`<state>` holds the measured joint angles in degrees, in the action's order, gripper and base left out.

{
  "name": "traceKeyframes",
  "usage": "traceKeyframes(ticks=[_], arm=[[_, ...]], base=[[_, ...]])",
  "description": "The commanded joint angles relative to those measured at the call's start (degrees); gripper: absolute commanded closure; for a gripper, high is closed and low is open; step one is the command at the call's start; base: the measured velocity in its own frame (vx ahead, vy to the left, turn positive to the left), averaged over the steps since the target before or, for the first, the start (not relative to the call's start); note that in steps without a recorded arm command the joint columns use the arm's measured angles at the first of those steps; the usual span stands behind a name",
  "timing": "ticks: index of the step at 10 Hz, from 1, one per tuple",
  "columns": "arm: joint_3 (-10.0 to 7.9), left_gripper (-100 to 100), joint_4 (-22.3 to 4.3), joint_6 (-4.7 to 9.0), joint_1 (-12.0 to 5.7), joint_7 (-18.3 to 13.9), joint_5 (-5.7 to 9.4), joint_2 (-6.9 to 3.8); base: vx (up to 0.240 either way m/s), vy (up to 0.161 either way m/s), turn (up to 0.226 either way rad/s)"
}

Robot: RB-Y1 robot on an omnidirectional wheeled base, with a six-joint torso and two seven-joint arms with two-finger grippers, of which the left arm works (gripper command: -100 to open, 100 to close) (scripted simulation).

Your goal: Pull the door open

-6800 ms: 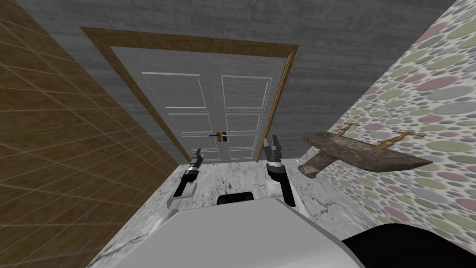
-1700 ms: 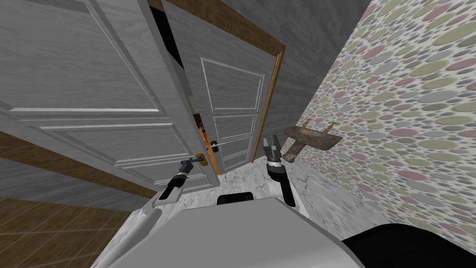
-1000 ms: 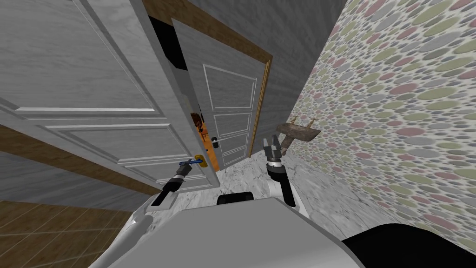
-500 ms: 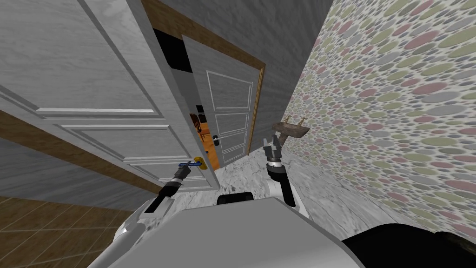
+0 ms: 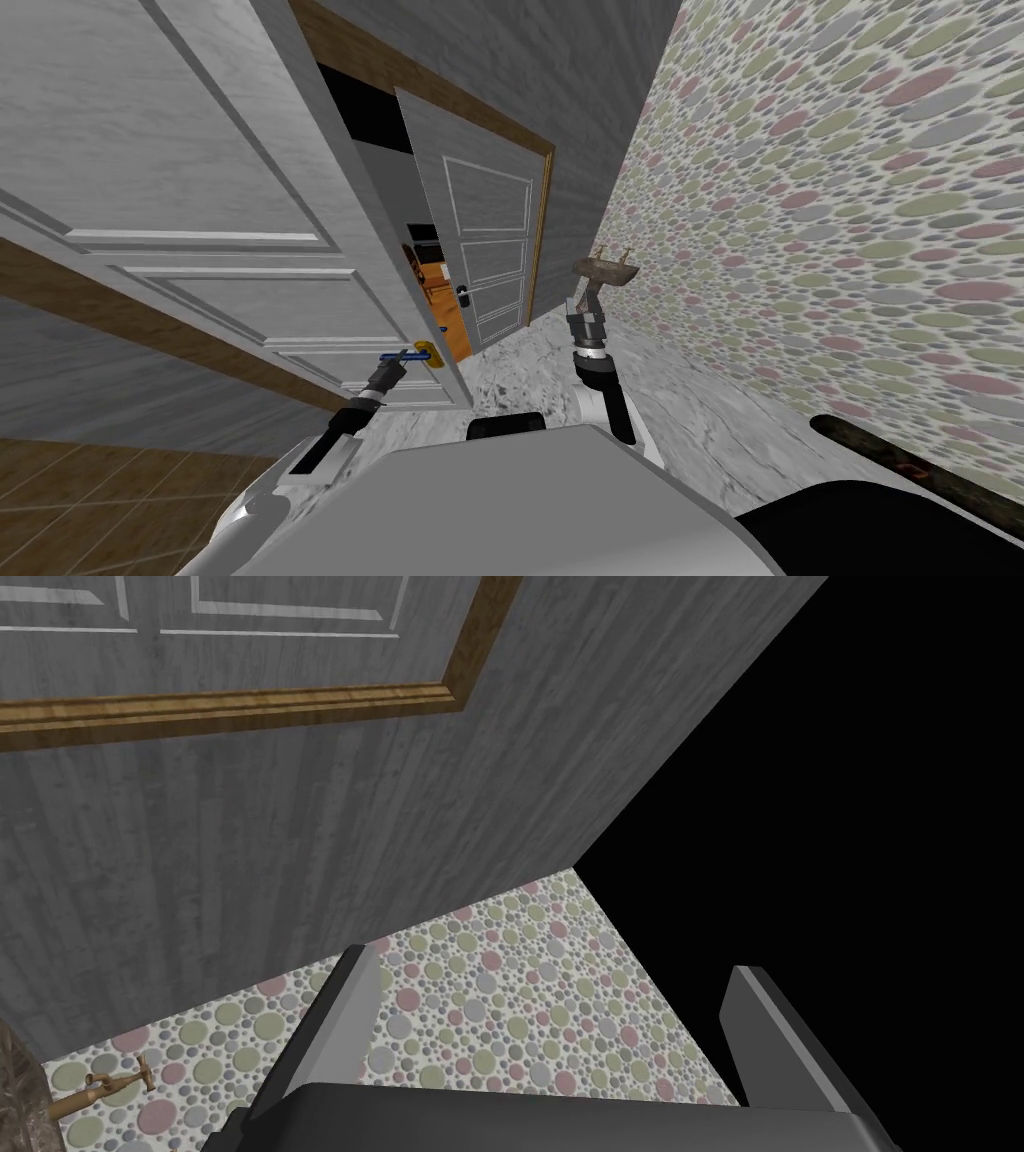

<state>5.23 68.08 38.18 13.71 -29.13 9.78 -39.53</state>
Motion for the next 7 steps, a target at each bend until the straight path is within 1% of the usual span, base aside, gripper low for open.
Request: traceKeyframes(ticks=[1,2,3,4,7], arm=[[1.19,100,0.3,1.73,0.84,-0.7,-0.24,-0.53],[1.45,100,0.3,2.33,1.15,-1.0,-0.25,-0.92],[0.69,100,-0.1,1.73,0.85,-0.8,-0.06,-1.03],[1.2,100,-0.6,3.15,1.59,-1.4,-0.15,-1.62],[1.89,100,-1.1,5.69,2.54,-2.3,-0.23,-2.74]], base=[[-0.249,0.063,-0.123],[-0.215,0.075,-0.081],[-0.092,0.047,-0.001],[-0.126,0.063,-0.112],[-0.217,0.104,-0.19]])
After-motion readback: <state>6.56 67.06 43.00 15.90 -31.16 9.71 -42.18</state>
